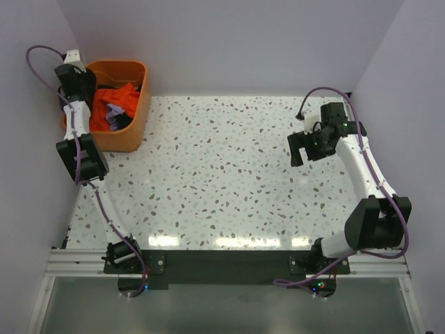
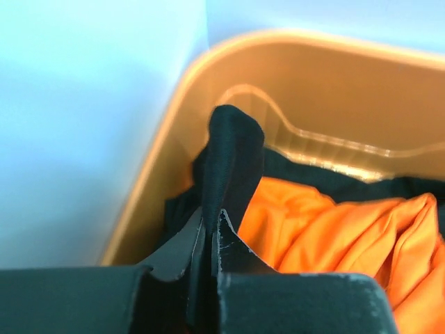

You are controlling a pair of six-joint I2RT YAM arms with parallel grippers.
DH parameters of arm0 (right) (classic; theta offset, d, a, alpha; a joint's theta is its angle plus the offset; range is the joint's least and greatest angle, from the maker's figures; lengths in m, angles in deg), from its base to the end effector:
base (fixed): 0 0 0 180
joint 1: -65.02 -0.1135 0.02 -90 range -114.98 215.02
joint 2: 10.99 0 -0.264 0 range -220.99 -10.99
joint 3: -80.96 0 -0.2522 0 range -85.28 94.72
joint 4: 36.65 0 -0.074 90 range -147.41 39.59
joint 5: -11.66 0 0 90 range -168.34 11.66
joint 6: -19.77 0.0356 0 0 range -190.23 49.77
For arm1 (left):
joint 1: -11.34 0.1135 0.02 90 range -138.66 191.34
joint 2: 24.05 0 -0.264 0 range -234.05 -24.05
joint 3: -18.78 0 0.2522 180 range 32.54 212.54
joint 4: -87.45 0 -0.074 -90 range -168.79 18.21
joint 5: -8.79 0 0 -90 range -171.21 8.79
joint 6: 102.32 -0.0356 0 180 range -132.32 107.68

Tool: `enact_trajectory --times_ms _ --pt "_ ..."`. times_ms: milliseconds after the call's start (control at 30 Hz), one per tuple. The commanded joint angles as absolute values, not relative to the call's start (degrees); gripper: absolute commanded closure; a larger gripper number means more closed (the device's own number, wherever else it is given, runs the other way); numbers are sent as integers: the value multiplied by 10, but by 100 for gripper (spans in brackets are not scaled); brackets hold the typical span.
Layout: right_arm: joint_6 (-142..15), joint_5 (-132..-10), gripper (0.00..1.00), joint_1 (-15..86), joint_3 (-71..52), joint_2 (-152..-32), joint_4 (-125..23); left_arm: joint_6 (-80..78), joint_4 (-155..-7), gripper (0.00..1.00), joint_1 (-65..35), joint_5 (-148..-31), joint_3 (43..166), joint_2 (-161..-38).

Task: Fold and stack the t-shirts
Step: Grab the tshirt from the pile

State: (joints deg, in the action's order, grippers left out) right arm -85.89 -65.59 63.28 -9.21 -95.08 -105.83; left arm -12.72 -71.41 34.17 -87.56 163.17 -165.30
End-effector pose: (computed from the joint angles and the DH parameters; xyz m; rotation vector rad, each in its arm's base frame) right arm 0.2920 0.0167 0.3041 -0.4695 2.6066 0.2179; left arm 0.5377 0.2221 0.2588 -0.2921 1.8639 0.1733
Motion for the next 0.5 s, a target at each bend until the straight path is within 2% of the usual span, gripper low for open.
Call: enact_trajectory --times_ms 0,233,400,467 --pt "-857 -645 1 636 -68 -949 -1059 -105 -825 100 340 -859 1663 -1582" --pt "-851 -631 1 636 -69 -934 -1054 -104 -904 100 341 -853 1674 -1507" --pt "-846 -630 1 636 -82 -912 -1050 -104 -1047 100 341 -839 1649 -1466" --pt "-846 -631 1 635 -86 -904 -1051 -104 -1081 100 341 -832 1677 -1467"
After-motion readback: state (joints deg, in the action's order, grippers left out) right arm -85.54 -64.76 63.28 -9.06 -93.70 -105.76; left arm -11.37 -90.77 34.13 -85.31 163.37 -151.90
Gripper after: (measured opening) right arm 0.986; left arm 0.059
